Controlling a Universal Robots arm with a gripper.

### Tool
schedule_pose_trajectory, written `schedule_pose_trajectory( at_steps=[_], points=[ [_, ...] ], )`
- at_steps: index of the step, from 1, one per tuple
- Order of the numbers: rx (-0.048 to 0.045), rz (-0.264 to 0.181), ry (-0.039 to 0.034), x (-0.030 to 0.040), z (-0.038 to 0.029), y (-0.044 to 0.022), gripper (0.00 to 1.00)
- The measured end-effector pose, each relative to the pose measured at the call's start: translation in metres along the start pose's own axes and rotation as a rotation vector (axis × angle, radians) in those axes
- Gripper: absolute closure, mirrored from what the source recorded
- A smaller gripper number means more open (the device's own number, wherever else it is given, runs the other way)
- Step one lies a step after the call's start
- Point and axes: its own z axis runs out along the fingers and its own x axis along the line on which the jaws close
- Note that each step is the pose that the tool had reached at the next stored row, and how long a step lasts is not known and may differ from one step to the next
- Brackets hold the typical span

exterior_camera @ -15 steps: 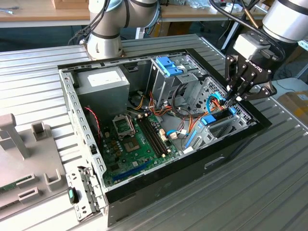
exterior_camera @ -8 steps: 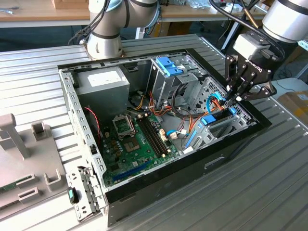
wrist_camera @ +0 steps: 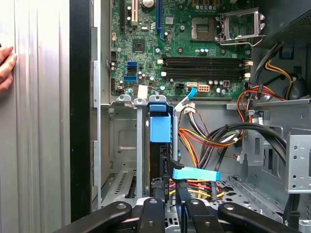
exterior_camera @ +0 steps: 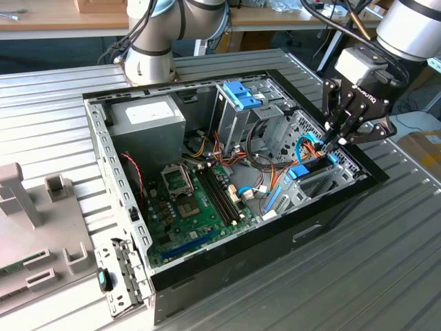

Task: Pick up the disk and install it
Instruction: 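Insert the second disk wire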

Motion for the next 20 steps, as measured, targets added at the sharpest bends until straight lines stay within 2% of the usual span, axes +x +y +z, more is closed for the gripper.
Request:
schedule_pose_trajectory(
  at_steps=[2, 3, 5, 7, 10, 15, 17, 20],
  points=[
    [-0.0076, 0.0, -0.0001, 0.0, -0.0002, -0.0019, 0.76],
    [-0.0145, 0.0, 0.0, -0.0001, -0.0002, -0.0042, 0.76],
    [-0.0147, 0.0, 0.0, 0.0, -0.0012, -0.0044, 0.76],
    [-0.0147, 0.0, 0.0, 0.0, -0.0069, -0.0044, 0.76],
    [-0.0134, 0.0, -0.0001, 0.0, -0.0107, -0.0044, 0.76],
    [-0.0091, 0.0, 0.0, -0.0001, -0.0117, -0.0035, 0.76],
    [-0.0086, 0.0, 0.0098, -0.0001, -0.0113, -0.0035, 0.76],
    [-0.0085, 0.0, 0.0104, -0.0007, -0.0086, -0.0076, 0.76]
  ],
)
